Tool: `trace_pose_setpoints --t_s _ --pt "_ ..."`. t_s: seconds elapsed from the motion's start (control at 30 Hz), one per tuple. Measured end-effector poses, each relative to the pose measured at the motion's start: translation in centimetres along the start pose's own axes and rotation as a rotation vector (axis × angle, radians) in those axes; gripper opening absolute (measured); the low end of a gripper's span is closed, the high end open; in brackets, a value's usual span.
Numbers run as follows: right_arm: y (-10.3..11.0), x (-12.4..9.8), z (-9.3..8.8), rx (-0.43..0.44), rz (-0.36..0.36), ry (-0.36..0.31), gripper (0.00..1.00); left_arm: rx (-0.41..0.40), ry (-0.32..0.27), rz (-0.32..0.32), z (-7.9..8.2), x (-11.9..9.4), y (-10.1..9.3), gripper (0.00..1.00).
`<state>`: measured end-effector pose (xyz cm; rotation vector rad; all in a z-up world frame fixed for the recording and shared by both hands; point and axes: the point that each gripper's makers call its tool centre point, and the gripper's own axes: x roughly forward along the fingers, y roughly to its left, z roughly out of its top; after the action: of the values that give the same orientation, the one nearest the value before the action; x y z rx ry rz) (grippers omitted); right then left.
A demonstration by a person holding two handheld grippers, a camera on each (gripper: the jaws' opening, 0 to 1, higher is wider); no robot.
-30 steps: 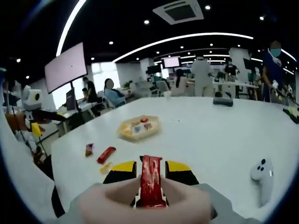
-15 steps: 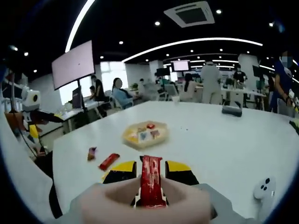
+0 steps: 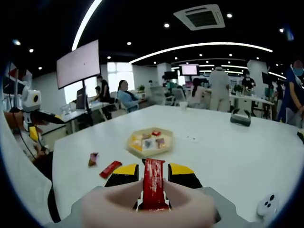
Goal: Place the target food into the container with the food tongs after gripping and lifting it, then release it inside without dropping or visibly crushing the food.
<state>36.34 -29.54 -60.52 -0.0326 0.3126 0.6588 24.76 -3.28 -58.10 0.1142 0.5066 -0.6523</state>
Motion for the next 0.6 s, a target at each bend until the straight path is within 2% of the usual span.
trace_pose_setpoints --t_s 0.27,0.4,0.6 --pt "-0.1 1.6 0.7 -0.016 0.019 0.016 0.23 -0.026 -0.015 0.029 -0.4 -0.9 0.8 0.93" --pt "0.1 2.9 1.3 -0.031 0.038 0.023 0.23 -0.039 -0.003 0.046 -1.0 -1.2 1.3 0.93" --pt "0.8 4.4 2.1 -0.058 0.07 0.035 0.23 -0.053 -0.011 0.059 -0.9 -1.4 1.8 0.93"
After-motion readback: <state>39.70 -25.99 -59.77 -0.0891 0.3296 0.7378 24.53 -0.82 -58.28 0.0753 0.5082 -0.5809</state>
